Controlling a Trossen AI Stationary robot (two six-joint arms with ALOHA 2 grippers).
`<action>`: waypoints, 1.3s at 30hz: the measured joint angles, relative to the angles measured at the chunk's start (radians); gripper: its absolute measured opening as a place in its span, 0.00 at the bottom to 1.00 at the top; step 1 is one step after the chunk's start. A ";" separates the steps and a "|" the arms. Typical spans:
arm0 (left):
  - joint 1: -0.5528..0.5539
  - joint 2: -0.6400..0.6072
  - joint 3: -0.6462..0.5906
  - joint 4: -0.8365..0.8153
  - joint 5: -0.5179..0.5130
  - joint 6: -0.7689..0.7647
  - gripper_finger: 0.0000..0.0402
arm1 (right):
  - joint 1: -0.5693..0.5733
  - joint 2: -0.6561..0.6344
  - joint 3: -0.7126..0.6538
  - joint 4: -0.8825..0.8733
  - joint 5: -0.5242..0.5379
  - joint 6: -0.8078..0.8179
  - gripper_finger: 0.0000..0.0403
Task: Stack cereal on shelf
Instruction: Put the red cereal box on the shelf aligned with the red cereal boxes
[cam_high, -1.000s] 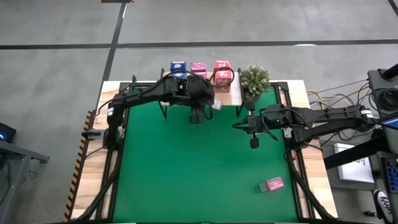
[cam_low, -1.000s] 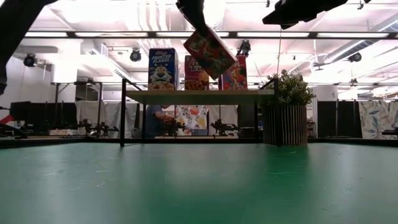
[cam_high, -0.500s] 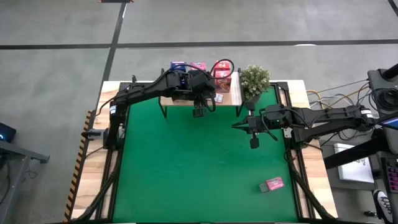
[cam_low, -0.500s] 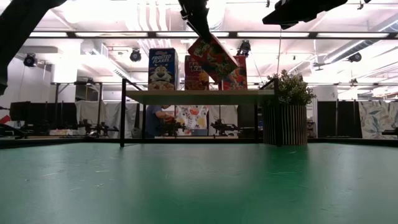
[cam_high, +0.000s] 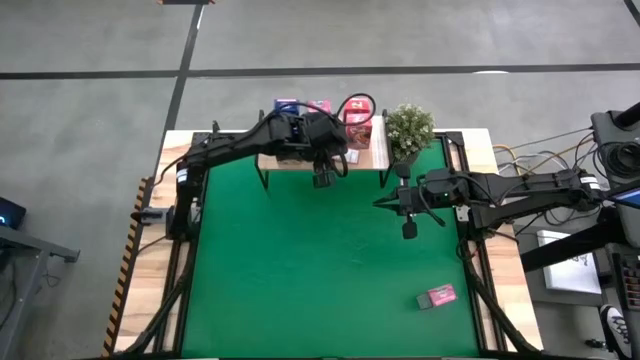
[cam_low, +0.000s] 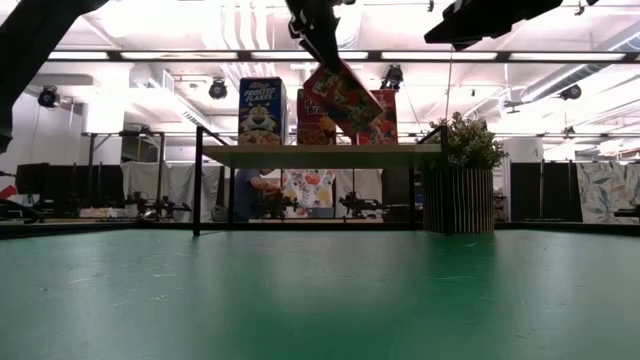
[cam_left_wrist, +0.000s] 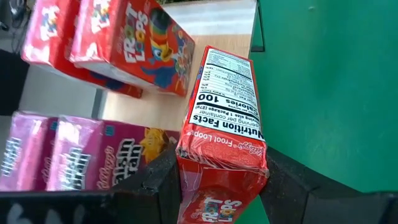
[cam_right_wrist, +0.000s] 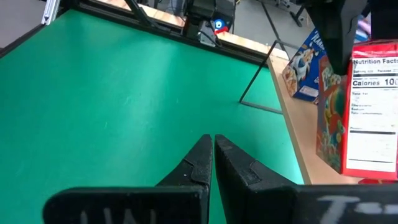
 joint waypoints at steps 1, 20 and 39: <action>0.000 0.000 -0.007 0.000 0.000 -0.009 0.39 | 0.000 0.000 0.000 -0.006 0.000 0.000 0.02; 0.005 0.000 -0.025 0.013 -0.002 -0.024 0.39 | 0.000 0.000 -0.002 -0.009 0.000 0.007 0.02; 0.015 0.000 -0.037 0.026 -0.005 -0.021 0.39 | -0.160 0.150 -0.068 0.334 0.184 -0.062 0.02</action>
